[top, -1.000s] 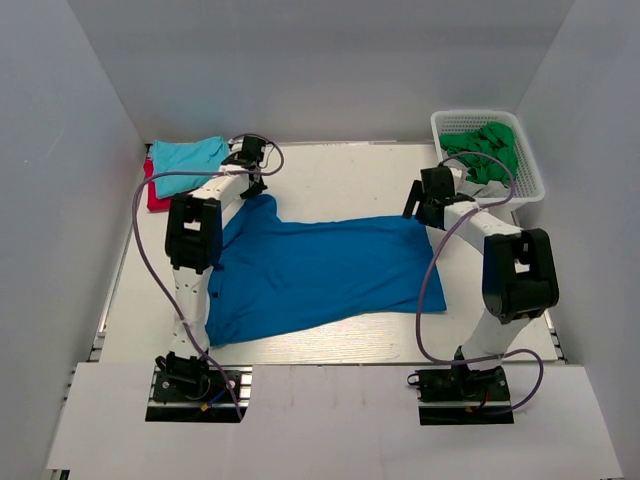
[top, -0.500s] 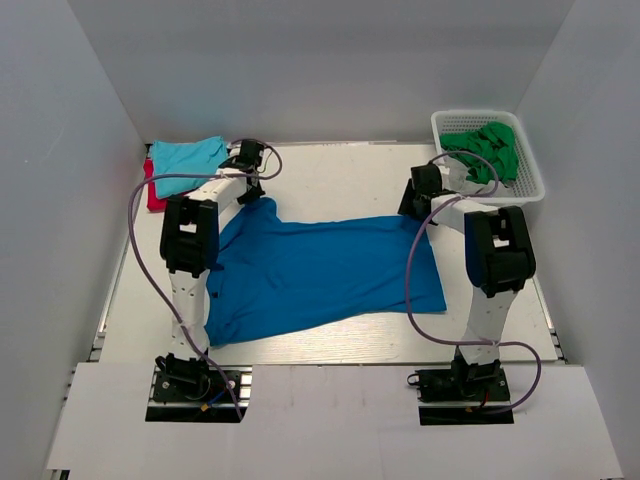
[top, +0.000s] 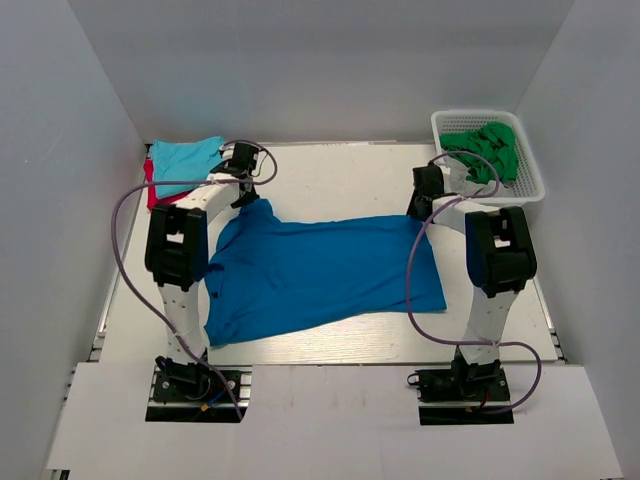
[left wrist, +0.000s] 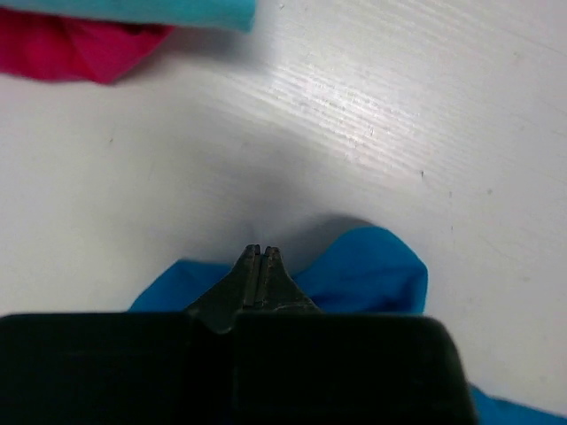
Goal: Fold and stack the t-shirts
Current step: Grap the side of the flattened tshirt furthest away from the robot with both arms, then fold the other side of the tshirt into a rectangle
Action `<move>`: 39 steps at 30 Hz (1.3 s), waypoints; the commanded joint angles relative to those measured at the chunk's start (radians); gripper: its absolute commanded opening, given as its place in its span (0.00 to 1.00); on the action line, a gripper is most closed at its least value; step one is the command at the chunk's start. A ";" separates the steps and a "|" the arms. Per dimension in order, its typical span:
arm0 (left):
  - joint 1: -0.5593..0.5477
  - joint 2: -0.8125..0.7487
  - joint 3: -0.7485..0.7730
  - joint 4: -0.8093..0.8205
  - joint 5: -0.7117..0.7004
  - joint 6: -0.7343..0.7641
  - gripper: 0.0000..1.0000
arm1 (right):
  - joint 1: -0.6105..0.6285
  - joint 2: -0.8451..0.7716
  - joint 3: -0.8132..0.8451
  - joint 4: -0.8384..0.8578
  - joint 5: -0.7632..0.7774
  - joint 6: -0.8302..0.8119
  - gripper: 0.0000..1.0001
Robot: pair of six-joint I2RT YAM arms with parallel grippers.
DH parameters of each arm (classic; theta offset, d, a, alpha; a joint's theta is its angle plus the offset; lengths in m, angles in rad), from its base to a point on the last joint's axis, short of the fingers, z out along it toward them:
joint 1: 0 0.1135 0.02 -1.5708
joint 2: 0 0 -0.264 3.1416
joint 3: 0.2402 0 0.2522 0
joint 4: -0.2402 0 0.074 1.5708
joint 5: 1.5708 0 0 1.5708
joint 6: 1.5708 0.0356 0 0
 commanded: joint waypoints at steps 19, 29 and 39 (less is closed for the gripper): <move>-0.009 -0.943 -0.818 -0.018 0.176 -0.258 0.00 | 0.007 -0.439 -0.306 0.022 0.051 -0.065 0.00; -0.009 -1.246 -0.892 -0.170 0.147 -0.377 0.00 | 0.007 -0.478 -0.258 -0.028 0.005 -0.085 0.00; -0.009 -1.242 -0.795 -0.305 0.109 -0.430 0.00 | 0.007 -0.521 -0.225 -0.093 0.007 -0.108 0.00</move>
